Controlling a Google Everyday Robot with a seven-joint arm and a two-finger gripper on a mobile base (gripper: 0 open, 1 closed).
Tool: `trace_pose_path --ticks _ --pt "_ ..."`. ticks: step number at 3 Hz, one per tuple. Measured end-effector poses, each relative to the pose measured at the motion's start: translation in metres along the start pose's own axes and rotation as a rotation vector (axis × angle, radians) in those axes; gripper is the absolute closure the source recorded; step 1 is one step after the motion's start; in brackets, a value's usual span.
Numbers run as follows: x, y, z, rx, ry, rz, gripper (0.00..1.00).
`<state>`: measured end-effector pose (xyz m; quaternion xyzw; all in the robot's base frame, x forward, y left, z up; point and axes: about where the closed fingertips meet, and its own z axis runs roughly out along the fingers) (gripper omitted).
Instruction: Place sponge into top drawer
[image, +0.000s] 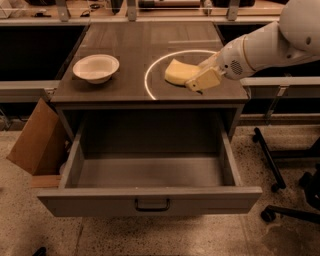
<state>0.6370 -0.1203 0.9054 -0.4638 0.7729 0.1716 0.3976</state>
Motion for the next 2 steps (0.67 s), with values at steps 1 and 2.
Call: trace_pose_path --ticks 1,2 --pt "0.0 0.0 0.0 0.0 0.0 0.0 1.0" --pt "0.0013 0.0034 0.0026 -0.014 0.003 -0.006 1.0"
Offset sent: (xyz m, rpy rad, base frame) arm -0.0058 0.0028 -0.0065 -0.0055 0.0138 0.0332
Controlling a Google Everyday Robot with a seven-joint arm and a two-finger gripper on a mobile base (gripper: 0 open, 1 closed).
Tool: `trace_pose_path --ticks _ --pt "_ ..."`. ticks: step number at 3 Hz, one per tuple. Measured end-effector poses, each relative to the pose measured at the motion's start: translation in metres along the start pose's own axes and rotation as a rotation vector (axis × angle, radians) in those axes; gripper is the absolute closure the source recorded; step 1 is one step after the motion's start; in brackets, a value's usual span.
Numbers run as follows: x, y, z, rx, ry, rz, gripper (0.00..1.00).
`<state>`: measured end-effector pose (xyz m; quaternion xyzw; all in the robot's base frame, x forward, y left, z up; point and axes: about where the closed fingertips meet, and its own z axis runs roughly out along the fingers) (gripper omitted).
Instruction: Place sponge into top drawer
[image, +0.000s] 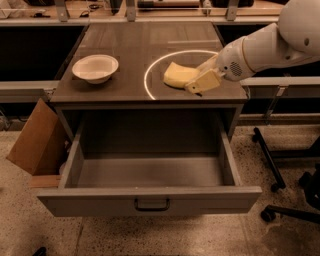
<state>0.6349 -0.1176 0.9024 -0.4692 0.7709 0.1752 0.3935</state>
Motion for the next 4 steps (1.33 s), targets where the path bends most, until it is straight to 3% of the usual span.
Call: trace_pose_path --ticks 2,3,4 --pt "0.035 0.067 -0.001 -0.085 0.099 -0.049 1.0" --pt "0.064 0.102 0.0 -0.119 0.137 -0.034 1.0" --pt "0.064 0.102 0.0 -0.119 0.137 -0.034 1.0"
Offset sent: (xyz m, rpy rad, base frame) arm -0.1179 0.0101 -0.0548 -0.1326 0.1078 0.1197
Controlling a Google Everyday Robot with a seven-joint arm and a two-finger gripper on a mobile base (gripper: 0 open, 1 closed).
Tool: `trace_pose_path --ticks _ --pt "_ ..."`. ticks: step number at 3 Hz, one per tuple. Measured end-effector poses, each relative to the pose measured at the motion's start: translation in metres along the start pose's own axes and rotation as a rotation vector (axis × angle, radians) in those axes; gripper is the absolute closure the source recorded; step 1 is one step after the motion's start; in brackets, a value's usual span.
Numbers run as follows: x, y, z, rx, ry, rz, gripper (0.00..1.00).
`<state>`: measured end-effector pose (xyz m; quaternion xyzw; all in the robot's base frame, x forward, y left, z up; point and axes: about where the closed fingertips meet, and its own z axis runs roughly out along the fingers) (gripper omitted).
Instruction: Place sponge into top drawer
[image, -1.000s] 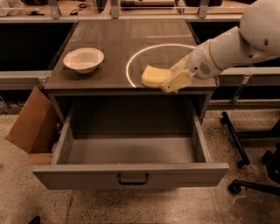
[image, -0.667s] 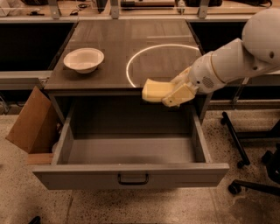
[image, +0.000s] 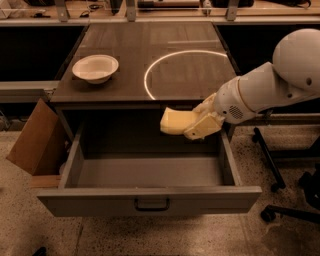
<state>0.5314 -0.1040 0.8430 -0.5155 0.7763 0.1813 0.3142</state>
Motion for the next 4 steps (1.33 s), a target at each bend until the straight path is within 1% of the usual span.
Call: trace_pose_path --ticks 1,2,3,4 --pt "0.018 0.011 0.035 -0.067 0.022 0.03 1.0" --pt "0.031 0.016 0.06 -0.107 0.032 0.058 1.0" --pt "0.046 0.014 0.093 -0.111 0.053 0.091 1.0" --pt "0.056 0.005 0.124 -0.087 0.061 0.122 1.0"
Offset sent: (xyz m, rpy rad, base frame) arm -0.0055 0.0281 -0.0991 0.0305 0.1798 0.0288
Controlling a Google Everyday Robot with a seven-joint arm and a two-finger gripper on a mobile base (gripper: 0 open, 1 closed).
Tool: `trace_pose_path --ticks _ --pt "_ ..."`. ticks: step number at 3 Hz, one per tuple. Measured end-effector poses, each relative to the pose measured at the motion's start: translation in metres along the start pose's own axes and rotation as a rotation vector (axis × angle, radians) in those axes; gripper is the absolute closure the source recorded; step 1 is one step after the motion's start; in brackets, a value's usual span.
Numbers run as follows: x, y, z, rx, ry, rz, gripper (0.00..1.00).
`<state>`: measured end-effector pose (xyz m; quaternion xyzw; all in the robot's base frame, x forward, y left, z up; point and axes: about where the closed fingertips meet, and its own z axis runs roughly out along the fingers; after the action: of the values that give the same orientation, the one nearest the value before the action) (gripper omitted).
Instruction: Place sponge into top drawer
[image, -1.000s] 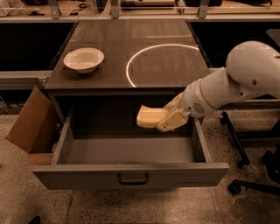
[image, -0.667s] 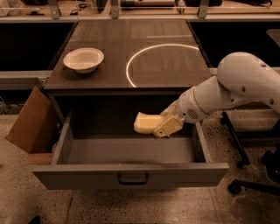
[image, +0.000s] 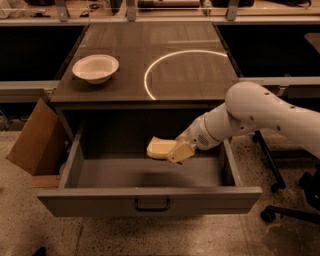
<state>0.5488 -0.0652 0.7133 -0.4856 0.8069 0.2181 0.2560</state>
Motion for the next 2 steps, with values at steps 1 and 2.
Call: trace_pose_path --ticks 1,2 --pt "0.004 -0.014 0.023 0.031 0.002 0.037 0.85" --pt "0.001 -0.028 0.042 0.059 -0.003 0.063 0.54"
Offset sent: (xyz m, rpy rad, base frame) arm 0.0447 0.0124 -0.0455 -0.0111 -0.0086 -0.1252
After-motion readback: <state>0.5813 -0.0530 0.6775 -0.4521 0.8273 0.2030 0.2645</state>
